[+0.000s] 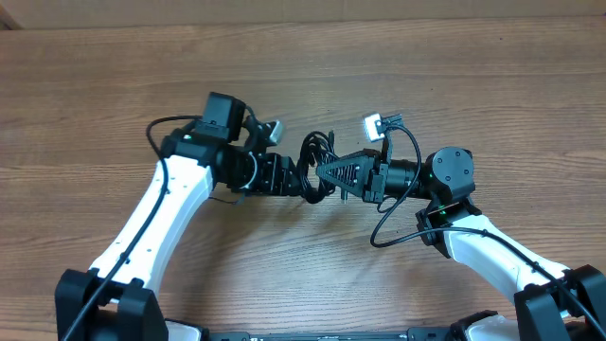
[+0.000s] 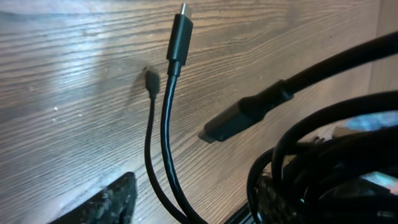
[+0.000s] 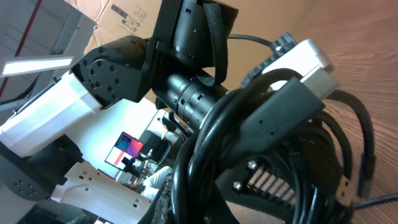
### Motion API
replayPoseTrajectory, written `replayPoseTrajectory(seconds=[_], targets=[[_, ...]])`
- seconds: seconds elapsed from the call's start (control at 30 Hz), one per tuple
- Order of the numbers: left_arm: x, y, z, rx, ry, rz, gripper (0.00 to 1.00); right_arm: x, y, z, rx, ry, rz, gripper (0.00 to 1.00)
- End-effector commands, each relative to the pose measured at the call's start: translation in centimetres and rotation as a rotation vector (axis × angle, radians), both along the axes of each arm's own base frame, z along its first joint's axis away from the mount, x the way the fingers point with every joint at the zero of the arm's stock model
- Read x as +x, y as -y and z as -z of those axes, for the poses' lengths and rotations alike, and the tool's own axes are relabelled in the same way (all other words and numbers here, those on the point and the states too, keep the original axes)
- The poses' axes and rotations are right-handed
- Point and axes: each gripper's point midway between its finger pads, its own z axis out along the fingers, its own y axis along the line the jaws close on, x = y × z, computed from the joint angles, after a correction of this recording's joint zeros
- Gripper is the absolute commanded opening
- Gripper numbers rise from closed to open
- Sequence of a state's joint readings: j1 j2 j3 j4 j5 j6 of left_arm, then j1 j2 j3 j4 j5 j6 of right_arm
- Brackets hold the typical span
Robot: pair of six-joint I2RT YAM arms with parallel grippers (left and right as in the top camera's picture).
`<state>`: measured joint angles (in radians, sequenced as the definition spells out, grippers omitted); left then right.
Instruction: Untangle cables
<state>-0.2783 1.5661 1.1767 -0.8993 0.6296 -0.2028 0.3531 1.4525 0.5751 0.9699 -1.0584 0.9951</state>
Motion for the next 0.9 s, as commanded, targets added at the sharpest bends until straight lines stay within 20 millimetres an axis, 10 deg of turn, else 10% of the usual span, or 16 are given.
replayPoseTrajectory(seconds=[0.0, 0.53, 0.87], targets=[[0.1, -0.4, 2.1, 0.089, -0.079, -0.078, 0.56, 0.5, -0.1, -1.2, 0.016, 0.037, 0.009, 0.04], [-0.5, -7.7, 8.8, 0.563, -0.242, -0.317, 0.4, 0.5, -0.1, -1.2, 0.016, 0.037, 0.012, 0.04], [0.5, -3.9, 7.4, 0.327, -0.195, -0.191, 0.31, 1.6, 0.0, 1.7, -0.055, -0.074, 0.063, 0.04]])
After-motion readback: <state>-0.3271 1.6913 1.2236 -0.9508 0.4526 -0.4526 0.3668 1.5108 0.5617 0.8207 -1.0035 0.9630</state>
